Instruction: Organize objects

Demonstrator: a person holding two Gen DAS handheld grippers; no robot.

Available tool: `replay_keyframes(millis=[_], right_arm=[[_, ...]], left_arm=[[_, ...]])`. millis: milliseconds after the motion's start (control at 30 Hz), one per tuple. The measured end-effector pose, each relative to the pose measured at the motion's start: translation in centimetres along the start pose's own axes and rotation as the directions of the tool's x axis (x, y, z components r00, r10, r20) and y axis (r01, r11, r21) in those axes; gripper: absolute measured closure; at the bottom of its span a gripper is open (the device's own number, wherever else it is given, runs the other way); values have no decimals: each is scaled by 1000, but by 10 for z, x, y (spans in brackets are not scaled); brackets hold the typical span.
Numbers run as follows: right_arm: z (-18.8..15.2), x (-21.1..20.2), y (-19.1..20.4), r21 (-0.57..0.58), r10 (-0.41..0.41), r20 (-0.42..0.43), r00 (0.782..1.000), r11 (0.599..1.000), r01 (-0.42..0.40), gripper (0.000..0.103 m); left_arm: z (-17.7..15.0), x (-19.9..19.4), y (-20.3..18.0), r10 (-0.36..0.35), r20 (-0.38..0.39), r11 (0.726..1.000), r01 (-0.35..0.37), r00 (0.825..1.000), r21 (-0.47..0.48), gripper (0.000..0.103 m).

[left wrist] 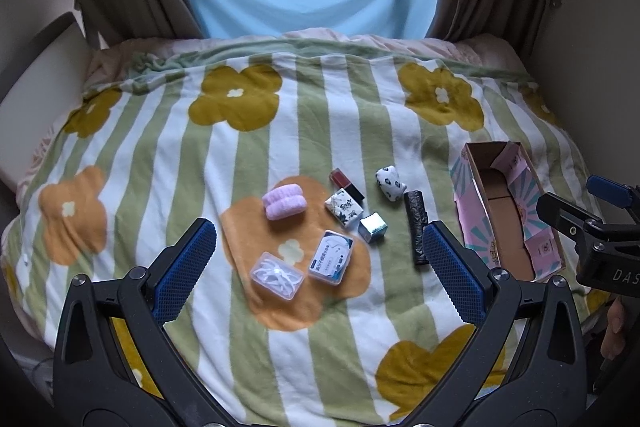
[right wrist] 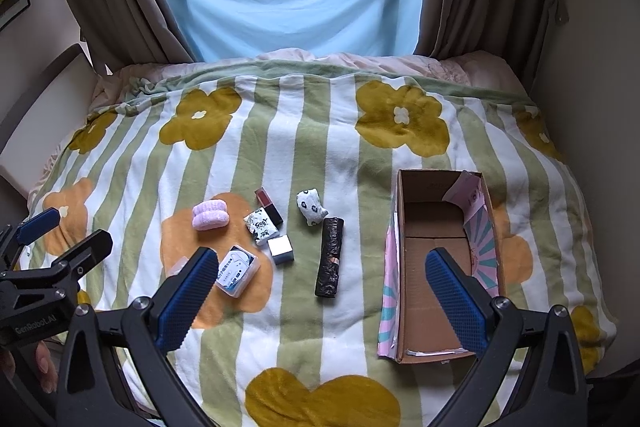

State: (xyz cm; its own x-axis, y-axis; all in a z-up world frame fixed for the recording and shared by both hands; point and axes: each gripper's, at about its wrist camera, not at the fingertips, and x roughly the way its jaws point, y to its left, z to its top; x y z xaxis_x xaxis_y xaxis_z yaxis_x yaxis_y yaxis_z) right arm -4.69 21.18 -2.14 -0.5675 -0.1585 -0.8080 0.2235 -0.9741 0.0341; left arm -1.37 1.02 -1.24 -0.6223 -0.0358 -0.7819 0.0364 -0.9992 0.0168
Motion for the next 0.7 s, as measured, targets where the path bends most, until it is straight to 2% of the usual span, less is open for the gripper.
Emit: replay_keyframes(millis=[133,200,700], right_arm=[[0,0,0,1,-1,0,1000,1000,1,1],[0,0,0,1,0,0,1000,1000,0,1],[1,0,-1,0,1,0,1000,1000,-1,1]], left_arm=[[1,0,0,1,-2,1000,-1,1000,-9,1],[2,0,-1,38,-2,999,-38,999,-26,1],[4,-1,-2,92,0,994,-92,996,-61,1]])
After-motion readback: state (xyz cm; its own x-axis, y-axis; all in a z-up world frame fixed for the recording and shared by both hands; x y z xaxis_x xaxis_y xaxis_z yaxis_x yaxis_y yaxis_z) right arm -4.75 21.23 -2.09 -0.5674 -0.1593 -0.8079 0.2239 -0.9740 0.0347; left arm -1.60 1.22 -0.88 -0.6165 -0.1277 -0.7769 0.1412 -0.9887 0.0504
